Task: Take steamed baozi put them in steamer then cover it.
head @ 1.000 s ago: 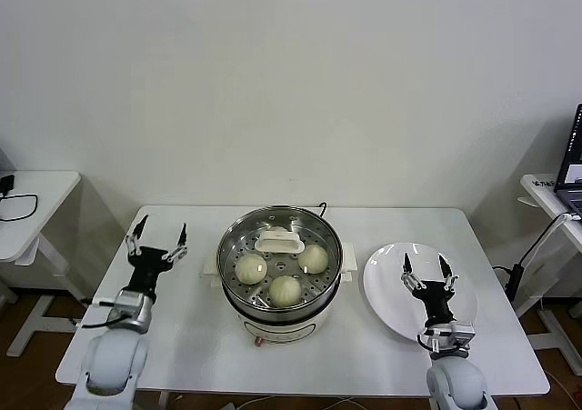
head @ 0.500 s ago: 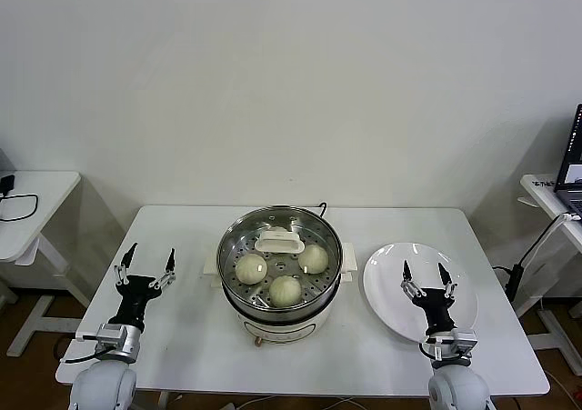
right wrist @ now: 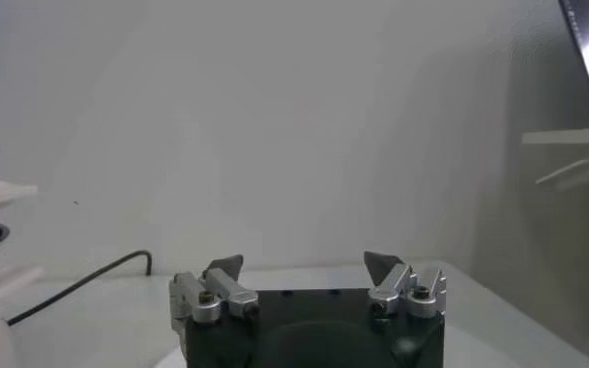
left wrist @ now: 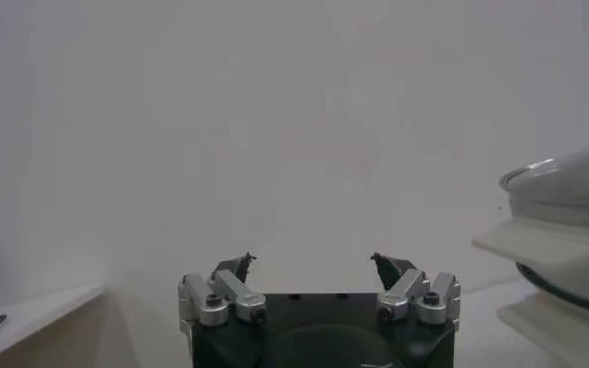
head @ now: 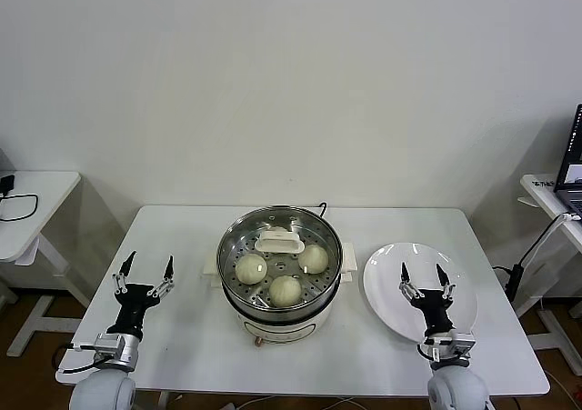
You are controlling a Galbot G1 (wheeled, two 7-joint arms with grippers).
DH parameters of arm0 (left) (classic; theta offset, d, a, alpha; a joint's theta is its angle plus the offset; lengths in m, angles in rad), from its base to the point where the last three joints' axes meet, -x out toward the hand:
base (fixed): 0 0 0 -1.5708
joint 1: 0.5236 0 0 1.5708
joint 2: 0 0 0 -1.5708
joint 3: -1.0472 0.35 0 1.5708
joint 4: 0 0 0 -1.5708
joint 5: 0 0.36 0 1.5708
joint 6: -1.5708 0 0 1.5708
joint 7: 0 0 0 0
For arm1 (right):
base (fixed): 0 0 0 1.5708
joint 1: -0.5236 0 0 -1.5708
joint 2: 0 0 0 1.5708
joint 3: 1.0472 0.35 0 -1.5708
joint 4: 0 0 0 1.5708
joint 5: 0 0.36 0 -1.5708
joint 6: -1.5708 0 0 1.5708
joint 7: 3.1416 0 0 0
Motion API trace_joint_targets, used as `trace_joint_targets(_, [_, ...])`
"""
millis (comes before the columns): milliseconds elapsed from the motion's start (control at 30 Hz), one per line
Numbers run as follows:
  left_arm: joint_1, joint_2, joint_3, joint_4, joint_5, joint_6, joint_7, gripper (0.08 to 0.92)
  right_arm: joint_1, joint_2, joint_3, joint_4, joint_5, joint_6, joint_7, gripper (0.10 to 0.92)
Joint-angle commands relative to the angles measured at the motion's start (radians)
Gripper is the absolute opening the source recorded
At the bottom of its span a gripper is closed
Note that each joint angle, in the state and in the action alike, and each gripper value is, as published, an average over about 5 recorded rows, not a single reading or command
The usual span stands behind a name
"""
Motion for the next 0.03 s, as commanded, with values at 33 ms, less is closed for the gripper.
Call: trace_joint_targets(33, [0.008,0.001,-0.002,0.008,-0.008,-0.015,0.003,0.823,-0.003,-0.001,-0.002,0.0,-0.011,-0.003,0.0,0.823])
